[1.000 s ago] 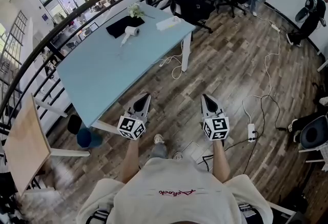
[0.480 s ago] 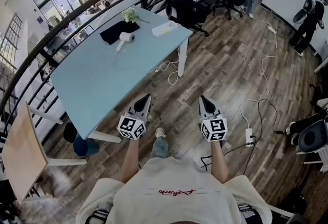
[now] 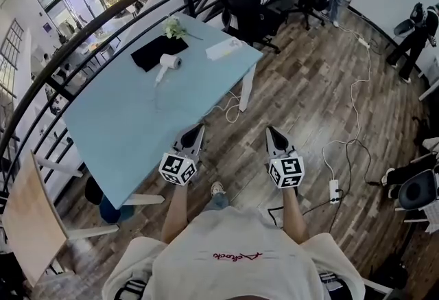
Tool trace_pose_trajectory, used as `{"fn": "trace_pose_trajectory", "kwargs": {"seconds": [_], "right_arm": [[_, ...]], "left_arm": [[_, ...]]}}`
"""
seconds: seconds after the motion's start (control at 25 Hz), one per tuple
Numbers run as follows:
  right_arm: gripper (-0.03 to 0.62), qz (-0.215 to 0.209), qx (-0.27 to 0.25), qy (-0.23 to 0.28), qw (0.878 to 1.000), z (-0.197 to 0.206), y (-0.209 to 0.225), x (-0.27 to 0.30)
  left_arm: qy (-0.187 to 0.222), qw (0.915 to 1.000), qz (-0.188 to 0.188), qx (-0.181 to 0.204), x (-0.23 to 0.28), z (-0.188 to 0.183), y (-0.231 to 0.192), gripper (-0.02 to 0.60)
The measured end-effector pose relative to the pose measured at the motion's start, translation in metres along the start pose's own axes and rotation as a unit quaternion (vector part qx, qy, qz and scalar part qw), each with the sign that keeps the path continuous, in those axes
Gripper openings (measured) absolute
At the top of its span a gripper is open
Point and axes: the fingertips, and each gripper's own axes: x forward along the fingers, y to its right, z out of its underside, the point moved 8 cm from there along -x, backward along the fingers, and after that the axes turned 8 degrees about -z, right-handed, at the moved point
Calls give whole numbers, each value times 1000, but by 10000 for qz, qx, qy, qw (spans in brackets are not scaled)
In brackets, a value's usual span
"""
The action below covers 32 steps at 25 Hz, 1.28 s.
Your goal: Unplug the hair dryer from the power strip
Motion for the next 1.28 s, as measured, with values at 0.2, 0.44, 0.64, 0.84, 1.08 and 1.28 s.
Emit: {"fn": "trace_pose_trajectory", "kwargs": {"seconds": [0.2,0.44,0.64,0.84,1.08,1.28], "right_arm": [[17,24,-59,-11,10000,-13,0,48],[17,110,-97,-27,9999,-22,4,98],[17,201,-67,-58,9998,-19,7,131],[17,245,-40,-140,9996,-14,11,150],[17,307,19,-148,9994,-10,25,166],[17,300,88,-121,9994,-7,43,186]], "left_arm": [[12,10000,42,-39,26,-4,-43,8],[0,9999,146,-54,56,-6,-85,9],[-71,9996,280,-81,79,0,-113,8],[-115,9992,355,-145,95,7,-127,9],[-170,9987,444,-174,118,15,-135,8],[-187,9987,442,-168,144,18,-145,8]]}}
